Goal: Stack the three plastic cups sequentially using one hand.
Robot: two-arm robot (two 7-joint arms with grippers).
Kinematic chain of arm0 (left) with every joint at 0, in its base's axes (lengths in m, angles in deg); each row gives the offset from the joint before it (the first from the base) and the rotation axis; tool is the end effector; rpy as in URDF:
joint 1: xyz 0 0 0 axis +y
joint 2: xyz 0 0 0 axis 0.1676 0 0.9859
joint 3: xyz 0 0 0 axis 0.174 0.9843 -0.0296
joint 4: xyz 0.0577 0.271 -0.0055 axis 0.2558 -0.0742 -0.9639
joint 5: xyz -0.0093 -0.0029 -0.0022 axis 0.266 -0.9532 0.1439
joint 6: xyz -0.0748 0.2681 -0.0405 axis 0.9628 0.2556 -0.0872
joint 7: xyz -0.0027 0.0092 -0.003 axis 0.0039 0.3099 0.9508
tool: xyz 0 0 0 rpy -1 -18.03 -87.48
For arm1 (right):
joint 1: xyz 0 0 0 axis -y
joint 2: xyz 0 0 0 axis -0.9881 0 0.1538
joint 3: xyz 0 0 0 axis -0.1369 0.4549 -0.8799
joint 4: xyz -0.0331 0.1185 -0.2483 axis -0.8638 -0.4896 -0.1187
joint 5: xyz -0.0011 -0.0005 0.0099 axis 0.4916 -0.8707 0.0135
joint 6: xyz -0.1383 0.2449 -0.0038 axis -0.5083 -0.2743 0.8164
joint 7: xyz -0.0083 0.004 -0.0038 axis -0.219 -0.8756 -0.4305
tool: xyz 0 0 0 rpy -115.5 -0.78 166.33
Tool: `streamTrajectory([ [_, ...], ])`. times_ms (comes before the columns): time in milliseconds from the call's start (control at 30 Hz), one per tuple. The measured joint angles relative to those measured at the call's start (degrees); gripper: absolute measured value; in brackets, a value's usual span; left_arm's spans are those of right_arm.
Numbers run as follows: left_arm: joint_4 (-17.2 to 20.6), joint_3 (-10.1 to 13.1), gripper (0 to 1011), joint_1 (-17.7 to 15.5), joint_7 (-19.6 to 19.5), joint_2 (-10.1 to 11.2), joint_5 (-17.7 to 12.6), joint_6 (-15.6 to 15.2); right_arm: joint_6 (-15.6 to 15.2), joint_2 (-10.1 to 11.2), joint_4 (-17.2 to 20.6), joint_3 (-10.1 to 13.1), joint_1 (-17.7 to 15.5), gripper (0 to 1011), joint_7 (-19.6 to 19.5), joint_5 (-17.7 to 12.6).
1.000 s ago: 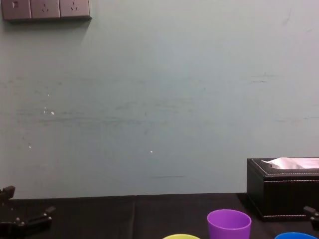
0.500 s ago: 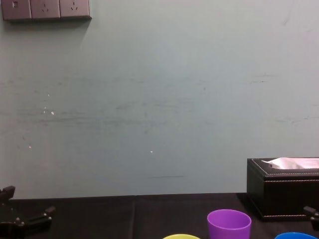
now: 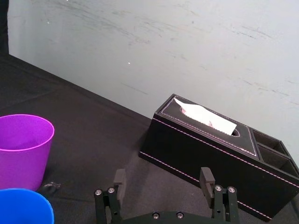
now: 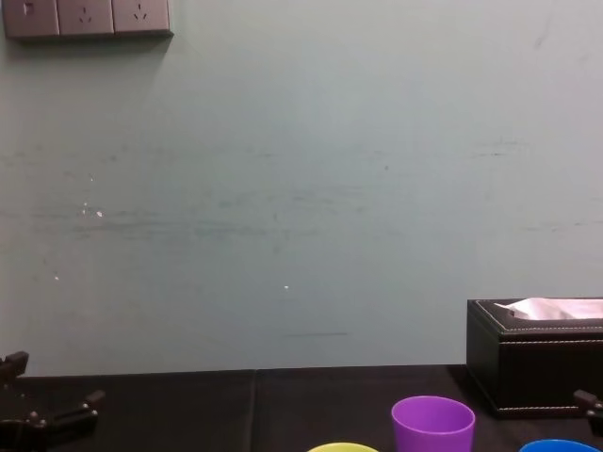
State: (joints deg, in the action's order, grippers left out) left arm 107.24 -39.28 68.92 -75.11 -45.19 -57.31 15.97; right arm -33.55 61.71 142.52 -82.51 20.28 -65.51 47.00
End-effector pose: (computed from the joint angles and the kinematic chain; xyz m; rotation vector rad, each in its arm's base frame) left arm 0.3300 0.0826 -0.2865 0.3046 -0.2851 1.2480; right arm 0.3300 -0.0826 -0.2864 -0.3044 -0.2852 -1.2479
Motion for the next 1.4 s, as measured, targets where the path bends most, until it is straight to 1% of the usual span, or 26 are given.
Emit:
streamTrajectory([
  [200,0.0,0.0,1000,0.0,0.0,0.0,0.0,0.0,0.0,0.0,0.0,0.0,0.0,1004,0.0,0.0],
  [333,0.0,0.0,1000,0.0,0.0,0.0,0.0,0.0,0.0,-0.1,0.6,1.0,-0.3,1004,0.8,-0.5],
  [500,0.0,0.0,1000,0.0,0.0,0.0,0.0,0.0,-0.3,0.2,2.7,2.5,-1.5,1004,1.8,-1.1],
  [667,0.0,0.0,1000,0.0,0.0,0.0,0.0,0.0,-2.2,1.2,5.8,3.8,-3.7,1004,2.9,-2.4],
  [767,0.0,0.0,1000,0.0,0.0,0.0,0.0,0.0,-4.0,2.5,8.6,5.2,-6.1,1004,3.4,-3.5],
  [800,0.0,0.0,1000,0.0,0.0,0.0,0.0,0.0,-5.0,3.2,10.2,6.2,-7.5,1004,3.6,-4.4],
  [833,0.0,0.0,1000,0.0,0.0,0.0,0.0,0.0,-5.6,3.6,10.9,6.7,-8.3,1004,3.7,-4.9],
  [867,0.0,0.0,1000,0.0,0.0,0.0,0.0,0.0,-6.7,4.2,12.3,7.7,-9.6,1004,3.8,-5.7],
  [967,0.0,0.0,1000,0.0,0.0,0.0,0.0,0.0,-9.2,5.3,14.3,9.2,-11.5,1004,4.0,-7.1],
  [1067,0.0,0.0,1000,0.0,0.0,0.0,0.0,0.0,-12.5,6.7,17.1,11.4,-14.5,1004,4.6,-9.1],
  [1100,0.0,0.0,1000,0.0,0.0,0.0,0.0,0.0,-12.5,6.7,17.1,11.4,-14.5,1004,4.6,-9.1],
  [1133,0.0,0.0,1000,0.0,0.0,0.0,0.0,0.0,-13.9,7.3,18.1,12.1,-15.5,1004,5.0,-9.8],
  [1200,0.0,0.0,1000,0.0,0.0,0.0,0.0,0.0,-15.1,7.7,19.1,12.6,-16.5,1004,5.5,-10.4],
  [1233,0.0,0.0,1000,0.0,0.0,0.0,0.0,0.0,-16.4,8.0,19.9,13.1,-17.4,1004,6.1,-11.2],
  [1400,0.0,0.0,1000,0.0,0.0,0.0,0.0,0.0,-19.5,8.4,21.9,13.8,-19.5,1004,8.1,-13.1],
])
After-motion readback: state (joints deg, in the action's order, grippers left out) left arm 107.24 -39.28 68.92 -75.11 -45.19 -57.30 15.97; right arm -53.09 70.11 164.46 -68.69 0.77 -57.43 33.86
